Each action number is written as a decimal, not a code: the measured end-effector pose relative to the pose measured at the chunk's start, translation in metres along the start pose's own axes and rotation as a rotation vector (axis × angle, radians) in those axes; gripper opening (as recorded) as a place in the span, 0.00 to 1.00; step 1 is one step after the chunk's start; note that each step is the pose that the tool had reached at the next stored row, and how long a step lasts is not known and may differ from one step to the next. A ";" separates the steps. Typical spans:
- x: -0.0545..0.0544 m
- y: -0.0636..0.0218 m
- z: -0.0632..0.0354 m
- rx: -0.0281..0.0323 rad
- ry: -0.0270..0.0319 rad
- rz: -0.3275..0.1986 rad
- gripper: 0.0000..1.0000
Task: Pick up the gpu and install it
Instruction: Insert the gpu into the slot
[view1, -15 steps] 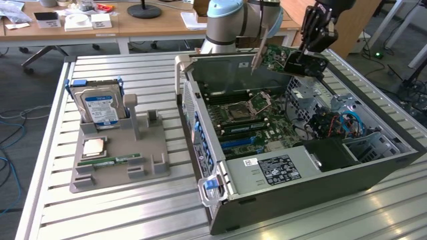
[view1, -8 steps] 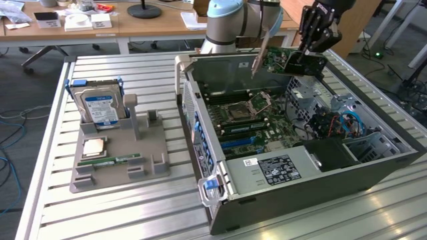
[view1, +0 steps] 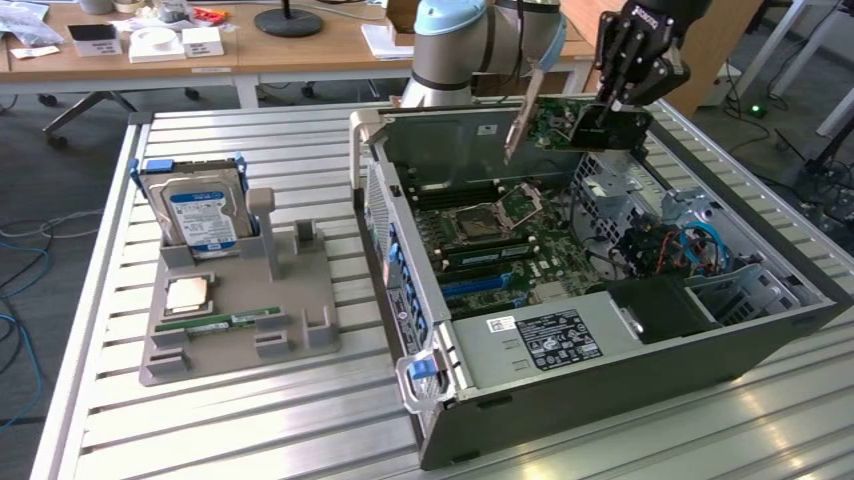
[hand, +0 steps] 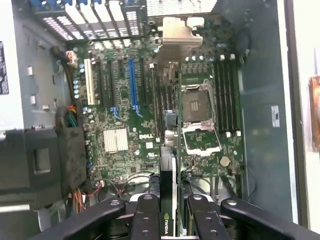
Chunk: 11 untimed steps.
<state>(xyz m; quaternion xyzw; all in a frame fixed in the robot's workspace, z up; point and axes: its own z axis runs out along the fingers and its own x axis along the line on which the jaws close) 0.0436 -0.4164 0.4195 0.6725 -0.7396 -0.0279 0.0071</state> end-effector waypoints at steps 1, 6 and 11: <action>0.000 0.0000 0.0000 -0.0004 0.0008 -0.017 0.26; 0.000 0.0000 0.0000 -0.0027 0.0051 -0.100 0.26; 0.000 0.0000 0.0001 -0.0050 0.0093 -0.183 0.26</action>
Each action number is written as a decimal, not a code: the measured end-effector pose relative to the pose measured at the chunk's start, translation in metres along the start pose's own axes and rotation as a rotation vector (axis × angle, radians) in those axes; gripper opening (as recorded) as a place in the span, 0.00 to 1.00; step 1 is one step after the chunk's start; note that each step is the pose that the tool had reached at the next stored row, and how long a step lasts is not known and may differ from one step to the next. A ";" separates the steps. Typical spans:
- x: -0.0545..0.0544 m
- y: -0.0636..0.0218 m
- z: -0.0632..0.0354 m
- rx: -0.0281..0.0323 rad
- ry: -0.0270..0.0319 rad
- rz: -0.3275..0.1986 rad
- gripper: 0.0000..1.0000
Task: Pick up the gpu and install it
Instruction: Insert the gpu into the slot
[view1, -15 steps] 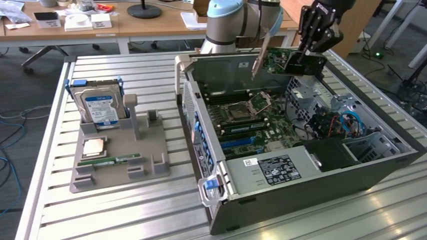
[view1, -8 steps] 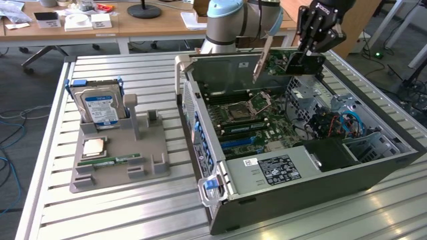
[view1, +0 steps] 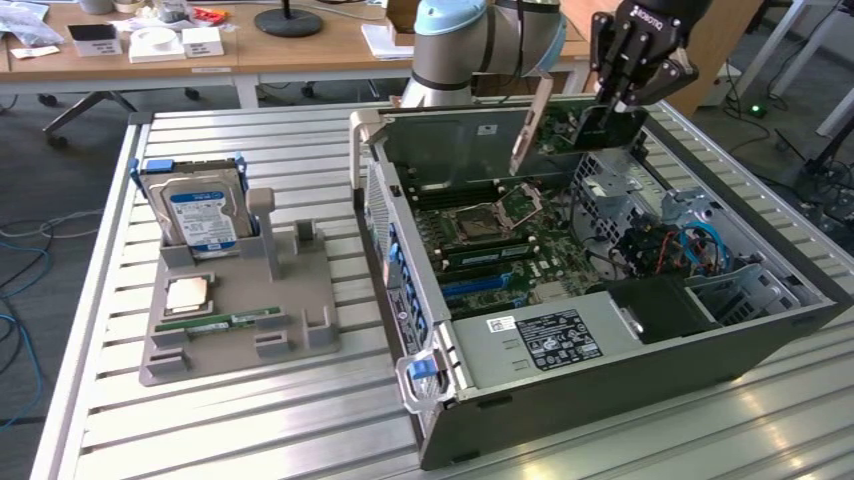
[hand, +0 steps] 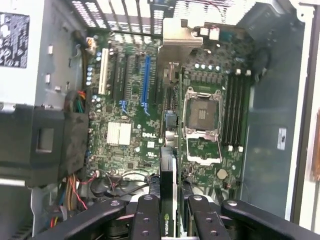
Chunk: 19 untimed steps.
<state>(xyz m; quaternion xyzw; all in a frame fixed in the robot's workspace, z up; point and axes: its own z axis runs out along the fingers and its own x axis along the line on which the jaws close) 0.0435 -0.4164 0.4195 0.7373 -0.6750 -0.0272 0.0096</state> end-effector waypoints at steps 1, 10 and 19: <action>0.000 0.0000 0.0000 -0.0005 0.0008 -0.016 0.26; 0.000 0.0000 0.0000 -0.0041 0.0076 -0.150 0.26; 0.000 0.0000 0.0000 -0.0041 0.0076 -0.150 0.26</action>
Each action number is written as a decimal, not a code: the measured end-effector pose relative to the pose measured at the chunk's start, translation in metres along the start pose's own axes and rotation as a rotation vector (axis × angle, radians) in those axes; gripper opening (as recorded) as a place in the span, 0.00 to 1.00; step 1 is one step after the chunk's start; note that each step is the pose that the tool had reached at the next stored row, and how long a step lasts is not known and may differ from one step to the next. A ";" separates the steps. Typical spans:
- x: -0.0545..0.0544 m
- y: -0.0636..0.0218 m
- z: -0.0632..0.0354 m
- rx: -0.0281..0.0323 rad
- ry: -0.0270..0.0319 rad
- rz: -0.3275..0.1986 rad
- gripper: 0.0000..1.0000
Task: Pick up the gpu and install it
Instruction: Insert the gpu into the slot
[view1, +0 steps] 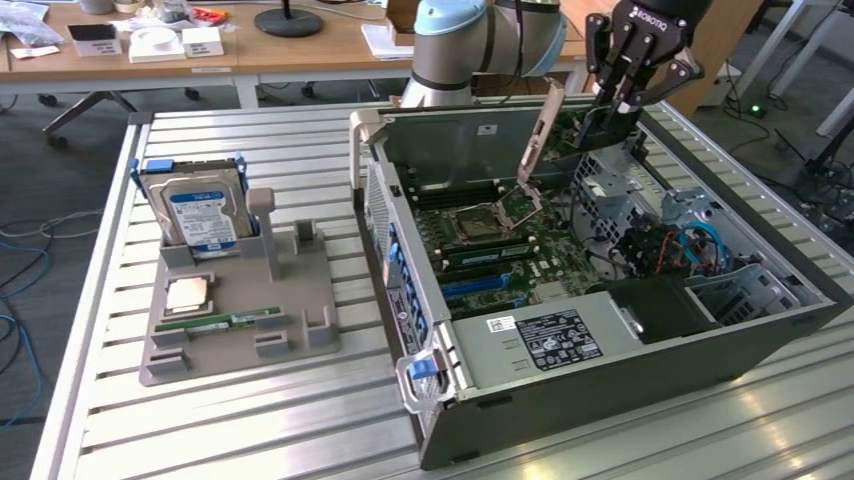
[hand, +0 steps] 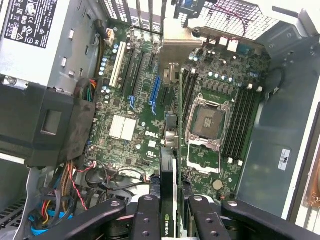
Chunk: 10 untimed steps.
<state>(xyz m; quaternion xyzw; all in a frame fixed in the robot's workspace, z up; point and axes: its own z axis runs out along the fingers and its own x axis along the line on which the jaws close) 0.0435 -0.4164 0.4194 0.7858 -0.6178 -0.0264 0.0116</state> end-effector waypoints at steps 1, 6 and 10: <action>0.000 0.0001 0.0003 0.0005 -0.0001 0.000 0.26; -0.001 0.0042 0.0049 0.0157 0.0033 0.008 0.26; -0.001 0.0049 0.0078 0.0173 0.0007 0.070 0.26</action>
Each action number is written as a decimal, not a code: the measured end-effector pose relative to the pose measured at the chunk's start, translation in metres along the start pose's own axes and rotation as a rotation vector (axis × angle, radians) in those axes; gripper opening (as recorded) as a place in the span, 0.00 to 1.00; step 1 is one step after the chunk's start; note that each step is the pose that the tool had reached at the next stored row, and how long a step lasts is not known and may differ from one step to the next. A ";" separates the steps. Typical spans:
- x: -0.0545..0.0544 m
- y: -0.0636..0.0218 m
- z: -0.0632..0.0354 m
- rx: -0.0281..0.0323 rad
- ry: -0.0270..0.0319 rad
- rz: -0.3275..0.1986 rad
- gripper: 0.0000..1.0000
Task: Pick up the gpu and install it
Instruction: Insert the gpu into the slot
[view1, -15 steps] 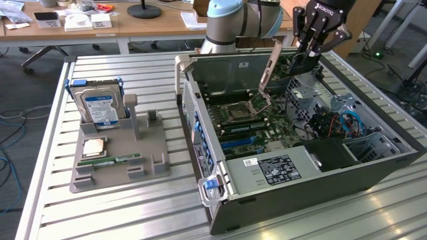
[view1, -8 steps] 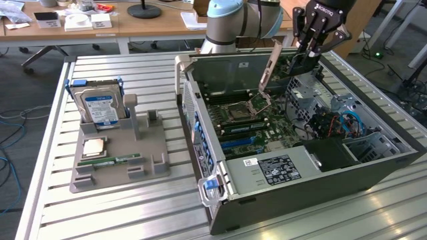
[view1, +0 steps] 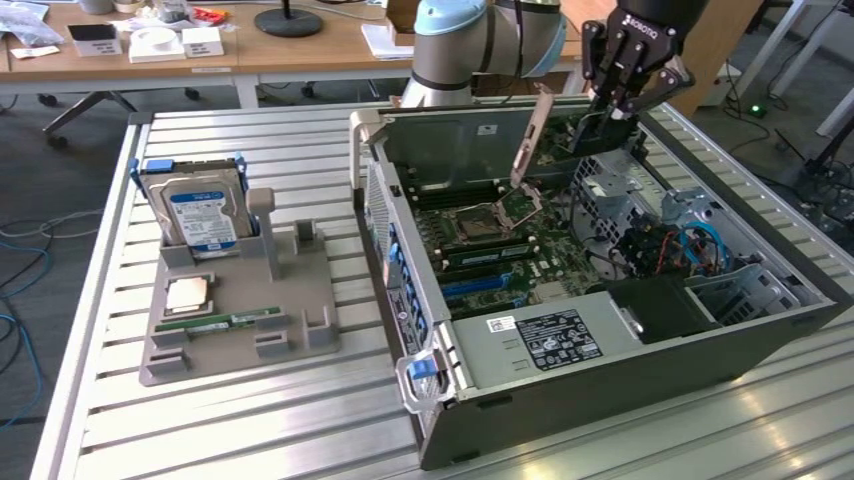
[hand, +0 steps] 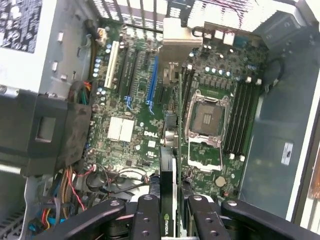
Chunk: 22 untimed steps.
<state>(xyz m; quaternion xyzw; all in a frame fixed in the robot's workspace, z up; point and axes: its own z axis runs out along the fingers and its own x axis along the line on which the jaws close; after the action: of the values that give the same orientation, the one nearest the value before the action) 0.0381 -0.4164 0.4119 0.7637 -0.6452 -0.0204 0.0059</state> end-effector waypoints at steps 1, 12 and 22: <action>0.000 0.0001 0.0007 0.0004 -0.0006 0.018 0.26; -0.002 0.0135 0.0076 0.0025 -0.0034 0.094 0.26; -0.004 0.0286 0.0170 0.0056 -0.0030 0.103 0.26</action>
<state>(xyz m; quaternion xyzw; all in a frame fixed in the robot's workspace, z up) 0.0085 -0.4166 0.3960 0.7296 -0.6836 -0.0193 0.0039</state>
